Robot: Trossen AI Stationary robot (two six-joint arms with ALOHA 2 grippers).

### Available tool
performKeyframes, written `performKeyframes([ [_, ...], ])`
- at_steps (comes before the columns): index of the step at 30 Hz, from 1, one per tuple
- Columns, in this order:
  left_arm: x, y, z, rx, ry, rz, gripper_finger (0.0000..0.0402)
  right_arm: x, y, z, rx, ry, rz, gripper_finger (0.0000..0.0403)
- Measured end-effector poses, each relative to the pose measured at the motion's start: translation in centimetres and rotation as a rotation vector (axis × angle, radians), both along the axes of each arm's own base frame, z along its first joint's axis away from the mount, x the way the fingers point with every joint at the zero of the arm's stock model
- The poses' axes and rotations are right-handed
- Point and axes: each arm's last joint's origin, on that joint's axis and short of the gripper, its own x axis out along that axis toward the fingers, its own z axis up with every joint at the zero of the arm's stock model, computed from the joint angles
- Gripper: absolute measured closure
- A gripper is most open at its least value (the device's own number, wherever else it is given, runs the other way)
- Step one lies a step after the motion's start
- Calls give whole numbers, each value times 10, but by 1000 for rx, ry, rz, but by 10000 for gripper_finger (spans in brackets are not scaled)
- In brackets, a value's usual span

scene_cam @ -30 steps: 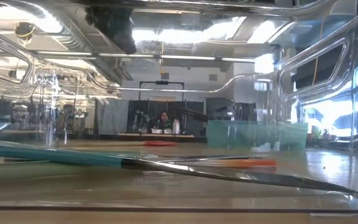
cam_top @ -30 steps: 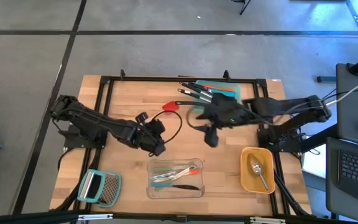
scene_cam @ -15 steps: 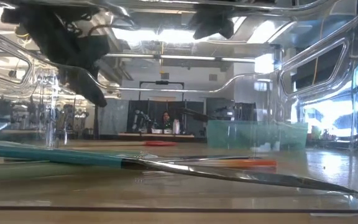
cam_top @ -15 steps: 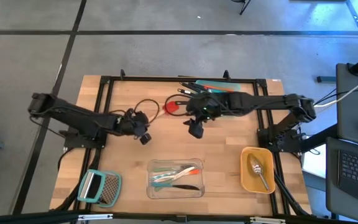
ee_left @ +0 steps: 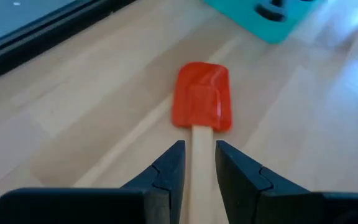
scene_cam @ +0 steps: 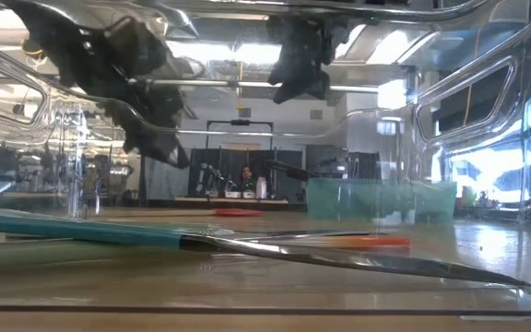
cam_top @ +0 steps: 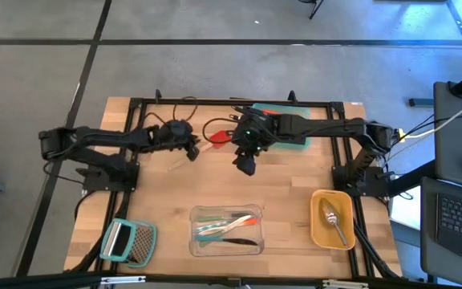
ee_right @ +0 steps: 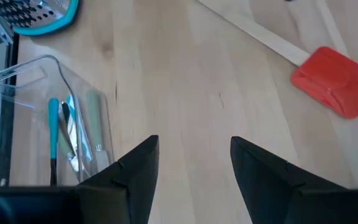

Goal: Pick & Place Kitchen Items
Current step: Put the red spatula into the green bin

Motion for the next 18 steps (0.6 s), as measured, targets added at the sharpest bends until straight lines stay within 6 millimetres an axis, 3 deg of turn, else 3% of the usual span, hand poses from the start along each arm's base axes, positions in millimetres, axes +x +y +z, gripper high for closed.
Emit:
performKeyframes([
  [8,10,35,-33,-136,-47,48,312,1,6,3,2,-10,8,201],
  [18,70,52,-54,-175,-8,-101,319,2,19,3,41,0,-8,201],
])
